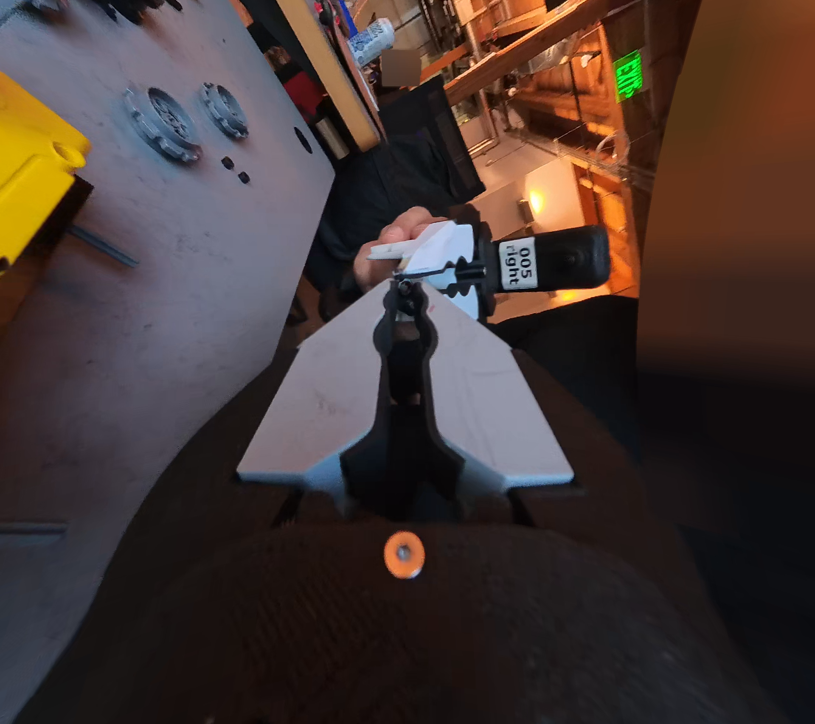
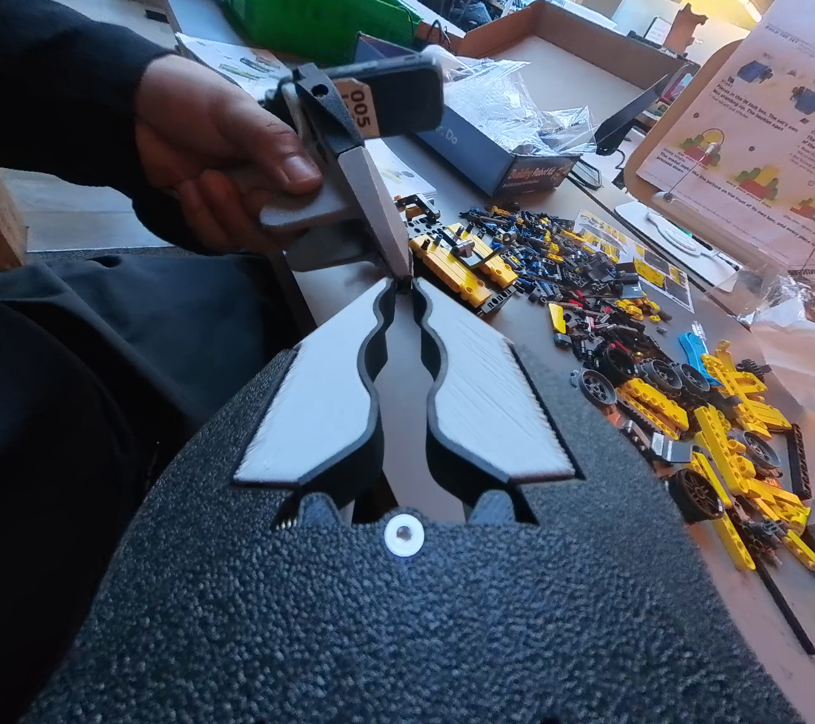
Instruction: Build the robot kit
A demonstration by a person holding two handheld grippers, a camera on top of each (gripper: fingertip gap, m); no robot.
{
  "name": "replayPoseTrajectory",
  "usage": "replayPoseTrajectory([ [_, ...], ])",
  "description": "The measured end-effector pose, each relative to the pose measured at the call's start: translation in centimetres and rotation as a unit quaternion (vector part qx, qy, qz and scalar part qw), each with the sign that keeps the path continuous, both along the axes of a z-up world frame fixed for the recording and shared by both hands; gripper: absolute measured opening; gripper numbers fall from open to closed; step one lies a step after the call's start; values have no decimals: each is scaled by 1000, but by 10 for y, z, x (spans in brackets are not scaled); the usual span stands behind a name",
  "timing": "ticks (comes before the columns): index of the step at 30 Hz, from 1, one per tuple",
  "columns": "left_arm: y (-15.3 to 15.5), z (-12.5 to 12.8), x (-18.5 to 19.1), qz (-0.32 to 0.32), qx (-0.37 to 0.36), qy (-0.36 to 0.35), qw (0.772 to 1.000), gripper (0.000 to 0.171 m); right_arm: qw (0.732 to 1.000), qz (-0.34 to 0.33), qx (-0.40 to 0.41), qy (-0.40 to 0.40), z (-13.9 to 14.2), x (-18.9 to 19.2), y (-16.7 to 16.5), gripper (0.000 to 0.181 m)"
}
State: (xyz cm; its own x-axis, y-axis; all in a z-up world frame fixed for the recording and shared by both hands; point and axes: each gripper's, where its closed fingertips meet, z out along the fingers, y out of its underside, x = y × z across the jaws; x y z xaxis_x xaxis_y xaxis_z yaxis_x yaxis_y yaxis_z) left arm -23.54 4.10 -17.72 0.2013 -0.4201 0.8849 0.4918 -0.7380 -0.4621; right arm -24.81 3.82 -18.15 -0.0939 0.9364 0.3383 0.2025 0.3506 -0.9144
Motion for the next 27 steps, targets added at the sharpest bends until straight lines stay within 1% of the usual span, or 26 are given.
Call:
replayPoseTrajectory([
  [9,2,4,0,-2,-34,-71,997,1,1000,3,7,3,3,3,1,8],
  [14,1,2,1,0,-41,-70,997,3,1000,3,10,-2,1,4,0,7],
  [27,2,0,0,10,-49,-80,996,2,1000,-2,9,0,-1,5,2,6],
])
